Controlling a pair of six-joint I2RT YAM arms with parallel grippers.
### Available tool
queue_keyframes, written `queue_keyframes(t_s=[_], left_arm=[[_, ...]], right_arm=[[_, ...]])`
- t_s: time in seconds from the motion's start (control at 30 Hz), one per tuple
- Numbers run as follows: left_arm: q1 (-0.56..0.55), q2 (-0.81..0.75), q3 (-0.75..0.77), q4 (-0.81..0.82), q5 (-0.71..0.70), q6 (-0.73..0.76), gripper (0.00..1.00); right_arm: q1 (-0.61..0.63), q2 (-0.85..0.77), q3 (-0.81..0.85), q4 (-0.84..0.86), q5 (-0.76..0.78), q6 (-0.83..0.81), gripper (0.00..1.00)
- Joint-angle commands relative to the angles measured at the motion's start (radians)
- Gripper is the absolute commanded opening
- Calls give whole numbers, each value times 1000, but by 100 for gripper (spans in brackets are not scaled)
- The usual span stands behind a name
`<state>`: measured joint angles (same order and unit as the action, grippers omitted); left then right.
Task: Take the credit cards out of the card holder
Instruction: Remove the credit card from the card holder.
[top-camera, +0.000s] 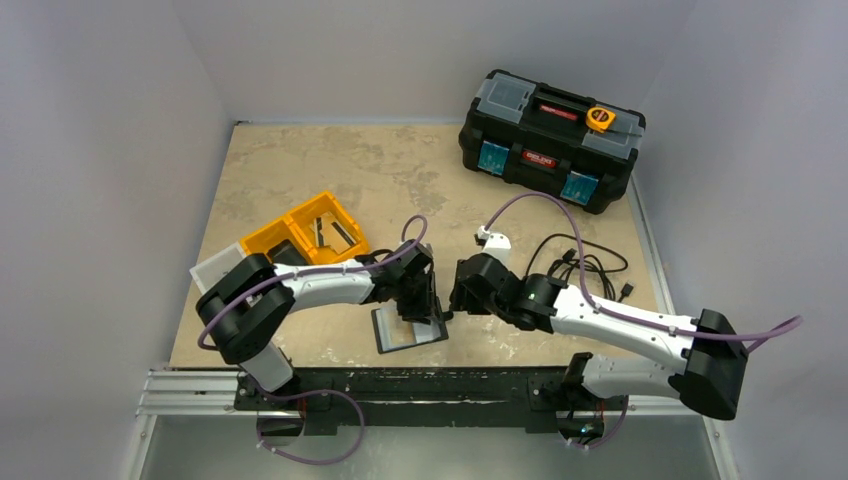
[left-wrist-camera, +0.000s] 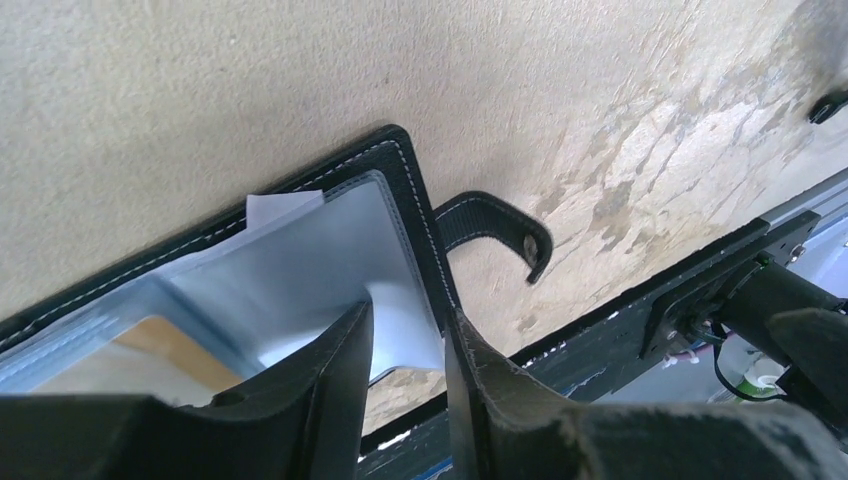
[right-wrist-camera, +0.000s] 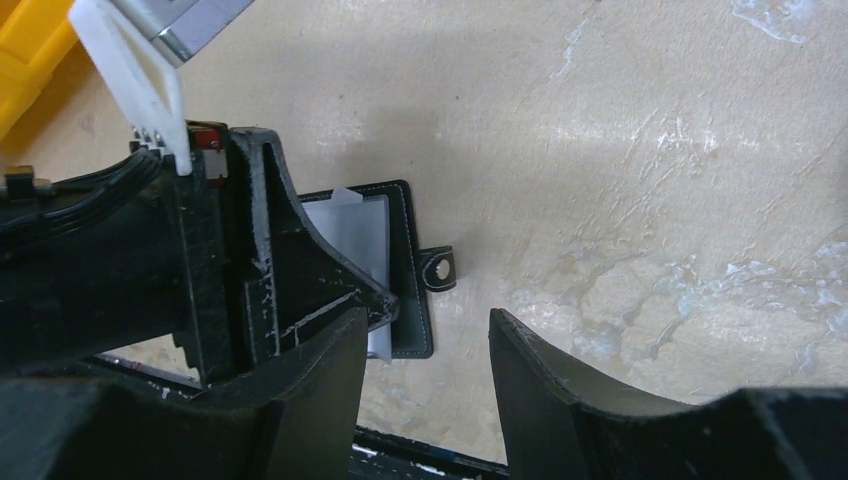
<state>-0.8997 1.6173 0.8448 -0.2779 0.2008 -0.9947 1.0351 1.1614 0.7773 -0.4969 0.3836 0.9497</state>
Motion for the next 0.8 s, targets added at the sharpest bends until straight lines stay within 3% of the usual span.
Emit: queue_keyframes(t_s=[0.0,0.47,0.77], left_arm=[[-5,33,47,57,41,2,33],[44,-159,68,-154,-80,76,38],[141,-322,-51,-256,-164,67,38]], right_arm=[[6,-34,5,-17,23,10,48],[85,-13,108,69,-46,-10,45],[193,159,195,159,-84,-23,44]])
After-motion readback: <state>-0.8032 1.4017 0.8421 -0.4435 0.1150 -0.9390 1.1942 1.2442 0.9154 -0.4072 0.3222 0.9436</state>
